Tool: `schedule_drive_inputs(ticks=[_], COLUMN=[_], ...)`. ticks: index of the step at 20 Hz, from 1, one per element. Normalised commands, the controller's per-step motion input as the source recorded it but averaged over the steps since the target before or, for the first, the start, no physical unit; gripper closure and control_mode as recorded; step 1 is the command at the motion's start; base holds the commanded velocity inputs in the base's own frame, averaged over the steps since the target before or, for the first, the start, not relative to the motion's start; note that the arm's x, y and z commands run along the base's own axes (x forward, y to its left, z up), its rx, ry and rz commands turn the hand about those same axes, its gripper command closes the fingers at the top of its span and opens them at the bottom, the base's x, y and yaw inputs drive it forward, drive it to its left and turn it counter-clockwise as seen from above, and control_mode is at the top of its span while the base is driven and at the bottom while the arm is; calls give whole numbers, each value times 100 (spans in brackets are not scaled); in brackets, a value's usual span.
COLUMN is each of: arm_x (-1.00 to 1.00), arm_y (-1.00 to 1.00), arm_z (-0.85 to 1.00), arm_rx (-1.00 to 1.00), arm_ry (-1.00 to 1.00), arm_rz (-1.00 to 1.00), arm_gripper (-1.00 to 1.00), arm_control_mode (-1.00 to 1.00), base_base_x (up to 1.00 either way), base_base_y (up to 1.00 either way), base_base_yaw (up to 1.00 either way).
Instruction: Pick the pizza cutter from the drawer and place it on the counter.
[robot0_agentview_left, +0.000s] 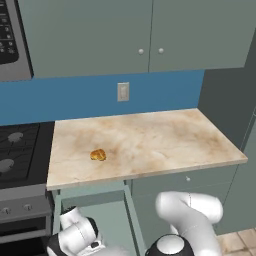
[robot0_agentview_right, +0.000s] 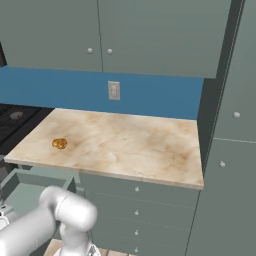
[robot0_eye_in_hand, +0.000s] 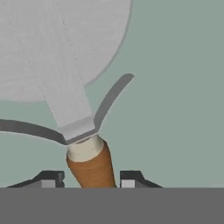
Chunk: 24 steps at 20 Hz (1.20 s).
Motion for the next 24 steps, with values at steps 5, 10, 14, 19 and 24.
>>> schedule_drive_inputs(ticks=[5, 10, 14, 19, 24], arm_x=[-14, 0, 6, 28, 68], arm_y=[-22, -27, -36, -35, -38], arm_z=[56, 100, 100, 100, 100], arm_rx=[7, 16, 21, 23, 32], arm_ry=[-20, -32, -24, -25, -27], arm_rz=[0, 0, 0, 0, 0], arm_gripper=[100, 100, 100, 100, 100], arm_control_mode=[-100, -100, -100, -100, -100], base_base_x=[0, 0, 0, 0, 0], base_base_y=[0, 0, 0, 0, 0], base_base_yaw=[0, 0, 0, 0, 0])
